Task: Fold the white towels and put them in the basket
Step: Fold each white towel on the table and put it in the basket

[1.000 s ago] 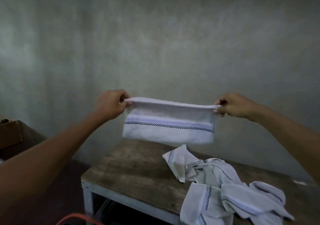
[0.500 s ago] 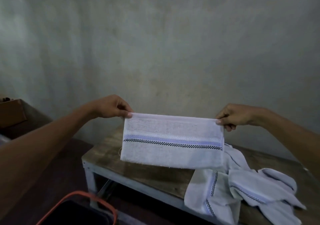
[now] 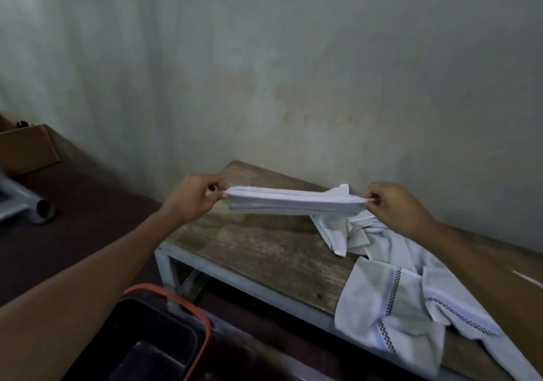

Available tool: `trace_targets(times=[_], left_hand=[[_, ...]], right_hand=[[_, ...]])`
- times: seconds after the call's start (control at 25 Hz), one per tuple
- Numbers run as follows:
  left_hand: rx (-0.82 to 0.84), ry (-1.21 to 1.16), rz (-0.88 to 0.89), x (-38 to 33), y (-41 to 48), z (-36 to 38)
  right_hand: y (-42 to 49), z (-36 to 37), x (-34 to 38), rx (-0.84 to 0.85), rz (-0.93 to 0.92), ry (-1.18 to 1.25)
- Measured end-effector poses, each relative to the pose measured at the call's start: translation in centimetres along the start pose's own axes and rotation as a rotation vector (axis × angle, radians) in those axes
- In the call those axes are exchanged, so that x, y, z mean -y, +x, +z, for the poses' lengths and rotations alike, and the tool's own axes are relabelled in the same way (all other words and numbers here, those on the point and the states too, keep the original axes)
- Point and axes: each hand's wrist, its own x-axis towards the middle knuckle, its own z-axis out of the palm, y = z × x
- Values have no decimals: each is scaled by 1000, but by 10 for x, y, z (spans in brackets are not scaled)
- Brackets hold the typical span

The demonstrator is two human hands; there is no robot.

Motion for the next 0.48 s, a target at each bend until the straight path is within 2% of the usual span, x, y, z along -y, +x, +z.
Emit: trace_targets(times=[0.12,0.24,0.36,0.48], left_hand=[[149,49,24,11,-48,31],[287,68,58,18,-87,56],[334,66,84,19,-105,63],[302,125,102,11,-109,60]], right_hand=[[-57,41,-6,64,-49,3],[-104,74,-18,237,-18,-7],[-120,82,-16,334,18,21],[-115,74,-1,436,-26,-138]])
